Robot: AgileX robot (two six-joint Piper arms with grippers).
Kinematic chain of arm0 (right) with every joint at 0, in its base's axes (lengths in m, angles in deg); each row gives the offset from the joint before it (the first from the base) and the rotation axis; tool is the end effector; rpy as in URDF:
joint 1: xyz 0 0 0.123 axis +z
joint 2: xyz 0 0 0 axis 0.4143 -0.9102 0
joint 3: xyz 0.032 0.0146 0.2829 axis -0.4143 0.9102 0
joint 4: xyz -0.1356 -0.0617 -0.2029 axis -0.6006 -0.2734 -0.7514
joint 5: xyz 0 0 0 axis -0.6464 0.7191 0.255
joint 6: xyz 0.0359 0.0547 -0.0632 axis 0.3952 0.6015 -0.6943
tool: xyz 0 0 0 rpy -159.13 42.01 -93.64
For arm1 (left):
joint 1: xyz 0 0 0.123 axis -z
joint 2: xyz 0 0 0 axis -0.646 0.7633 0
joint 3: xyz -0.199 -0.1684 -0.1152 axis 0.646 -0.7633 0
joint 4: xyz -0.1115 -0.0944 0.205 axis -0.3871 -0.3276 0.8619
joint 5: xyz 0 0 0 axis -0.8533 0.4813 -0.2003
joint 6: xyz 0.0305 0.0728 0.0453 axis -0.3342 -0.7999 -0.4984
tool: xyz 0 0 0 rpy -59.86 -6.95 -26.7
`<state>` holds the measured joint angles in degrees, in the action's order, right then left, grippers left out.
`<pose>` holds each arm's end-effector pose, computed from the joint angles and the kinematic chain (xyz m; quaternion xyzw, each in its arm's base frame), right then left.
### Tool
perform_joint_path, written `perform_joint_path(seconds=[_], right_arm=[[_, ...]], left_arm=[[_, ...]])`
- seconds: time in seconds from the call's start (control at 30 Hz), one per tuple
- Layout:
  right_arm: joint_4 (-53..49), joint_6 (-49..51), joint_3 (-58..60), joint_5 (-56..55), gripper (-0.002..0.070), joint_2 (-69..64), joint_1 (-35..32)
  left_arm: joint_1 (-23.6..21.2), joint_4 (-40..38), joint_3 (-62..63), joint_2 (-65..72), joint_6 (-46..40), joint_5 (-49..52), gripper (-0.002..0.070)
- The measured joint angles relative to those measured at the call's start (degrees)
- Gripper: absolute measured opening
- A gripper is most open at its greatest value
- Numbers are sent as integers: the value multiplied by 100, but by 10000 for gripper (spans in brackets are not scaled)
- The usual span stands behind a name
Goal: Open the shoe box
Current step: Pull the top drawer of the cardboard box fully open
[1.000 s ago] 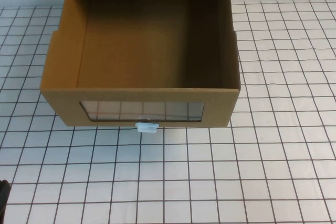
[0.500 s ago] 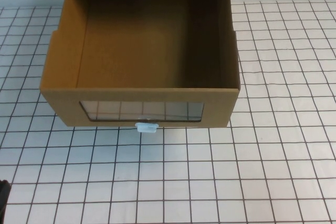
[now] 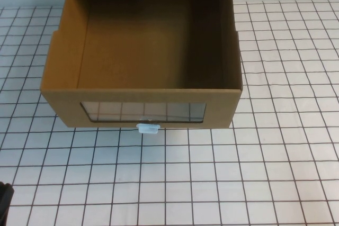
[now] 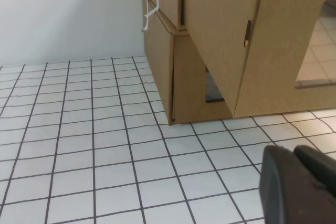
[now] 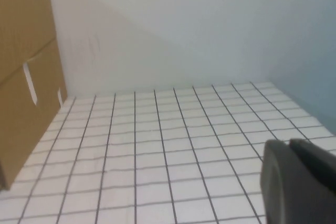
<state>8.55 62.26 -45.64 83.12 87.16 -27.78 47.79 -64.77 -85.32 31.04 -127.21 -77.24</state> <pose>0.0601 -0.0034 0.2030 0.0551 0.6956 0.0152 0.7162 0.0540 -0.0184 0.1925 0.0991 0.7235 -0.0802 0.6784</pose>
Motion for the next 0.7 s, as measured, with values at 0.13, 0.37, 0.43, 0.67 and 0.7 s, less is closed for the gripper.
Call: perform_joint_path(seconds=[0.13, 0.37, 0.43, 0.67, 0.7], right_arm=[[111, 0, 0, 125, -13, 256, 0], [240, 0, 0, 219, -13, 256, 176], [240, 0, 0, 219, -14, 256, 190], [1002, -850, 0, 397, -13, 256, 215], [1460, -1296, 0, 516, -13, 256, 215]], left_arm=[[0, 0, 0, 0, 0, 3, -2], [0, 0, 0, 0, 0, 13, -2], [0, 0, 0, 0, 0, 13, -2], [0, 0, 0, 0, 0, 13, -2], [0, 0, 0, 0, 0, 13, -2]])
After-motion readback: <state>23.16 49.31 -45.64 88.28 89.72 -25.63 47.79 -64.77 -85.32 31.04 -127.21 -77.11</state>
